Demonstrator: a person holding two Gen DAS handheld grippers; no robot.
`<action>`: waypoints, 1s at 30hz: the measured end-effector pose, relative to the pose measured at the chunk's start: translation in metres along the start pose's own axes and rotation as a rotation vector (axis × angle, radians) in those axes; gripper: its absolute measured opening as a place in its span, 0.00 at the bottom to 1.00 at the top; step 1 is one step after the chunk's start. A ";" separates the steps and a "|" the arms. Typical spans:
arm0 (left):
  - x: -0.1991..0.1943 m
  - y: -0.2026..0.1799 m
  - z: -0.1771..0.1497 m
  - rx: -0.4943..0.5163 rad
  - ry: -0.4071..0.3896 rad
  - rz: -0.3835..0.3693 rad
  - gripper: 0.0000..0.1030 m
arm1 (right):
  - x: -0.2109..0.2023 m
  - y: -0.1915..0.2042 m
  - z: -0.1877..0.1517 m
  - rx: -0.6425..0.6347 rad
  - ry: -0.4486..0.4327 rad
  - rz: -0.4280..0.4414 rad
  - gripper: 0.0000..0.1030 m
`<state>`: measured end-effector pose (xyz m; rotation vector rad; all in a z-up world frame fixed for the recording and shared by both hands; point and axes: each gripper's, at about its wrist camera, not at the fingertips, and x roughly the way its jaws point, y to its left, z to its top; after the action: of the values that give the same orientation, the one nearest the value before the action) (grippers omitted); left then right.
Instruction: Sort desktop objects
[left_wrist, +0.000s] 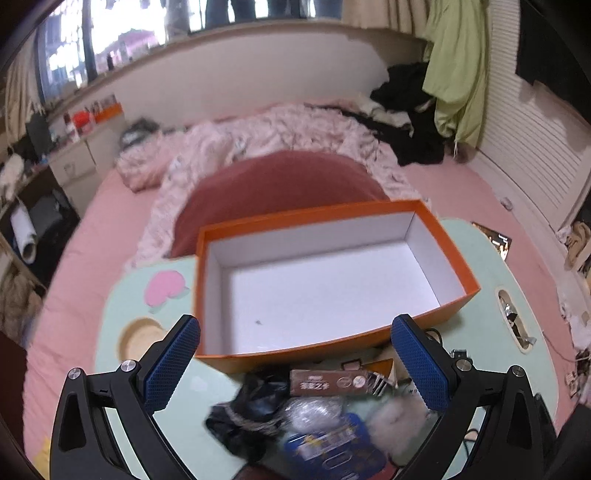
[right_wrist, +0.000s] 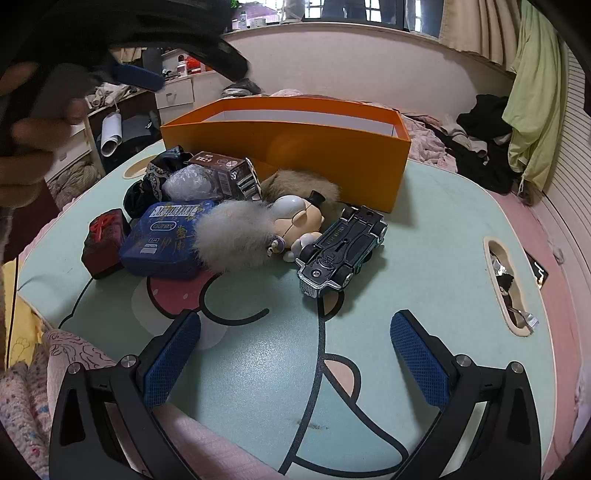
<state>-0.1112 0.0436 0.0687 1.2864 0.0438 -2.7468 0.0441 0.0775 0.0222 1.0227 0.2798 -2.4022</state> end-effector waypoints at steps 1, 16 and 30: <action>0.004 -0.003 -0.001 -0.005 0.009 -0.002 1.00 | 0.000 0.000 0.000 0.000 0.000 0.000 1.00; 0.010 -0.003 -0.009 -0.028 0.017 -0.019 1.00 | 0.000 0.000 0.000 0.001 0.000 -0.001 1.00; -0.080 0.050 -0.123 -0.049 -0.119 -0.167 1.00 | 0.000 0.000 -0.001 -0.002 -0.001 -0.002 1.00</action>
<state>0.0397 0.0100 0.0523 1.1545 0.2170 -2.9364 0.0446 0.0780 0.0221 1.0211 0.2832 -2.4037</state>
